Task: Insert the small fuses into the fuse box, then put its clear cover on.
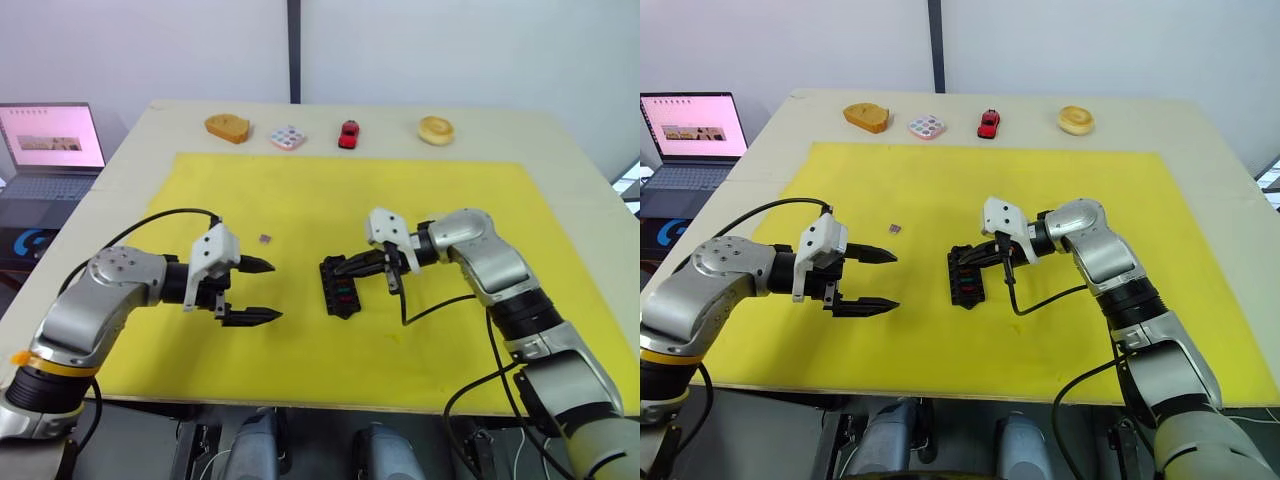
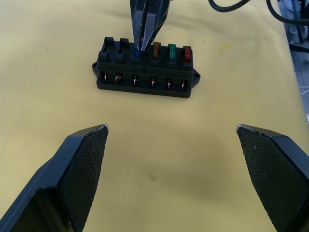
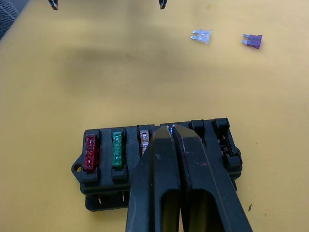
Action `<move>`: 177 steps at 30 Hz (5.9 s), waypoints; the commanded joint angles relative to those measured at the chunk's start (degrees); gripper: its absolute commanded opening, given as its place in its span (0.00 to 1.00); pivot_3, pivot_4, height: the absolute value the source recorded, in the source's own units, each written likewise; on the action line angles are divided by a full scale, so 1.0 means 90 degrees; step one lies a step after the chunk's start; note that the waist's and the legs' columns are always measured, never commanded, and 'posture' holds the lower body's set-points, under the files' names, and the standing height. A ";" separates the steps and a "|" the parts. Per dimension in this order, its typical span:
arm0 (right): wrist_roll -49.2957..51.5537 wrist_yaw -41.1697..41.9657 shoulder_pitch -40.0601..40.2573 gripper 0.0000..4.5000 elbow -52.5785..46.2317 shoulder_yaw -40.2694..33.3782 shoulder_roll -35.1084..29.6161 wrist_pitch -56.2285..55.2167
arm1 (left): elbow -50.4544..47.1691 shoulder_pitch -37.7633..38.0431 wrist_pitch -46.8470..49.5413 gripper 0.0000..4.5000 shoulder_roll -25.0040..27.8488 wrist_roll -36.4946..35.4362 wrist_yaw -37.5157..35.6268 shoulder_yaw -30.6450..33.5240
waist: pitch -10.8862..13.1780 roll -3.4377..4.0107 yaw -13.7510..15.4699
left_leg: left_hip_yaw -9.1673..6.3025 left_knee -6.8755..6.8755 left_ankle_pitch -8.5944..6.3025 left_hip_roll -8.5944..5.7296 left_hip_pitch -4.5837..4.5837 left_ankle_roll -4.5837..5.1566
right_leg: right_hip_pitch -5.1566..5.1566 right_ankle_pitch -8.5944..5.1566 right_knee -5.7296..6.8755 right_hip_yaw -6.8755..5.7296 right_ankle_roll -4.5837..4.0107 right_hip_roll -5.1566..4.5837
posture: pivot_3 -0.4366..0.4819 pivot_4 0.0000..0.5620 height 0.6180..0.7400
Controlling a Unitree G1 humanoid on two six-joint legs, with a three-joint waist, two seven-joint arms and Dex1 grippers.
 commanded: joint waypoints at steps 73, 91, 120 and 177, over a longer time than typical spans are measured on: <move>0.3019 -0.3226 0.1346 0.99 -0.5091 -0.1117 -0.0644 0.3868 | 0.4755 -0.1564 0.0313 1.00 -0.1196 0.0696 -0.1504 -0.0167 | 0.0002 -0.0008 0.0139 | 0.0010 -0.0036 -0.0008 -0.0003 0.0030 0.0012 | 0.0020 -0.0001 -0.0022 0.0001 -0.0001 -0.0011 | 0.48 0.27 1.00; 0.3010 -0.3865 0.1684 1.00 -0.5217 -0.1224 -0.0660 0.4002 | 0.6420 -0.2399 0.0525 0.88 -0.2006 0.0967 -0.1506 -0.0148 | -0.0003 -0.0005 0.0273 | -0.0008 -0.0011 -0.0029 -0.0009 0.0035 0.0047 | 0.0047 0.0000 -0.0024 -0.0006 -0.0001 -0.0011 | 0.48 0.27 1.00; 0.5188 -0.4749 -0.0207 1.00 -0.3368 -0.3115 0.0416 0.5833 | 0.2386 -0.2362 0.2649 0.01 -0.2261 -0.1802 -0.0215 0.1864 | 0.0006 -0.0013 0.0106 | -0.0011 -0.0006 -0.0017 -0.0001 -0.0001 0.0027 | 0.0042 0.0000 -0.0020 -0.0006 0.0000 -0.0009 | 0.48 0.27 1.00; 0.6259 -0.4711 -0.1008 0.01 -0.2741 -0.3006 0.0183 0.6229 | 0.1509 -0.2576 0.1790 0.00 -0.1908 -0.2131 0.0215 0.0960 | 0.0006 -0.0012 0.0081 | -0.0001 -0.0037 -0.0007 -0.0005 -0.0008 0.0012 | 0.0014 0.0000 -0.0026 0.0000 0.0000 -0.0007 | 0.48 0.27 1.00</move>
